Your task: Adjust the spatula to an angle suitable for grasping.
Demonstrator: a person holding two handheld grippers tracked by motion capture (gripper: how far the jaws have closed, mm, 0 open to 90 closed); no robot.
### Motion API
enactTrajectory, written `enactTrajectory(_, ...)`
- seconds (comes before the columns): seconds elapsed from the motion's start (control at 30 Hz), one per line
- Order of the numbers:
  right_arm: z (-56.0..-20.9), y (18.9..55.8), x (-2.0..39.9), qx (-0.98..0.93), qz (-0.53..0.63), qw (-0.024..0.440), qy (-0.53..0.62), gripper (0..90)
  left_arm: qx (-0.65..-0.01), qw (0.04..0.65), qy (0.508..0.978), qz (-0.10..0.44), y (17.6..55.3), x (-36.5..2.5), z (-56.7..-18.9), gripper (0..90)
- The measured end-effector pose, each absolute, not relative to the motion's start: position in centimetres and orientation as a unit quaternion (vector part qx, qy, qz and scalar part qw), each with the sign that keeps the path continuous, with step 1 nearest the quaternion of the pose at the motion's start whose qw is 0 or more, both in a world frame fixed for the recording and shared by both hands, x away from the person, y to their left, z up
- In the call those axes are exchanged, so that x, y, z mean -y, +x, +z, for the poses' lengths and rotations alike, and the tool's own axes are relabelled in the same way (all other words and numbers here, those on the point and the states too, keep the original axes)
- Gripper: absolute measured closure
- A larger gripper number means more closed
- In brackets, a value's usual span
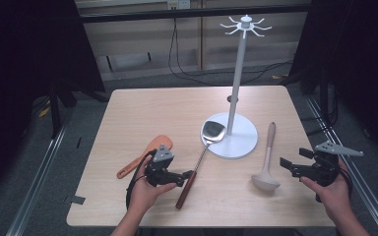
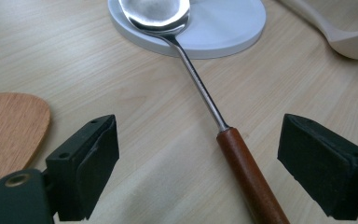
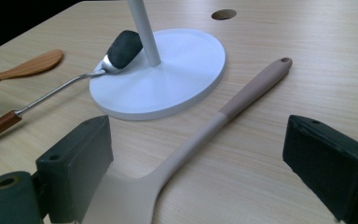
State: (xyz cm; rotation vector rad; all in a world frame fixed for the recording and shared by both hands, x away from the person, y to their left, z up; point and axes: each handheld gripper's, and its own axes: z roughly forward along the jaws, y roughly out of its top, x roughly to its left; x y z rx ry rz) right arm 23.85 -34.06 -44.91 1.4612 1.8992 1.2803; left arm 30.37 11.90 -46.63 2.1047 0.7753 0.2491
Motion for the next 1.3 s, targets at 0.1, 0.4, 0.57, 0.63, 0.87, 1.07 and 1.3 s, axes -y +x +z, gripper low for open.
enactTrajectory(0.1,-44.9,23.8,34.1,-0.685,0.459,0.209,0.525,7.9,-0.304,0.421,0.849,0.101,30.3,-11.6,-46.6,15.8)
enactTrajectory(0.4,-44.9,23.7,34.0,-0.688,0.455,0.211,0.524,7.9,-0.279,0.409,0.864,0.093,29.6,-10.5,-46.1,36.9)
enactTrajectory(0.57,-44.9,23.8,33.8,-0.691,0.456,0.211,0.520,7.9,-0.284,0.397,0.869,0.087,29.3,-10.0,-46.2,48.6)
enactTrajectory(0.63,-44.9,23.8,33.7,-0.693,0.455,0.210,0.518,7.9,-0.288,0.388,0.871,0.086,29.3,-10.0,-46.2,48.6)
enactTrajectory(0.87,-44.9,24.0,33.5,-0.696,0.455,0.211,0.514,7.9,-0.312,0.383,0.866,0.080,30.3,-9.7,-46.9,50.1)
enactTrajectory(1.07,-44.7,23.8,33.7,-0.691,0.455,0.211,0.521,7.9,-0.335,0.382,0.859,0.068,31.6,-8.5,-46.6,50.3)
enactTrajectory(1.3,-44.7,23.6,34.3,-0.685,0.457,0.213,0.526,7.9,-0.364,0.355,0.859,0.059,33.4,-6.9,-46.9,52.3)
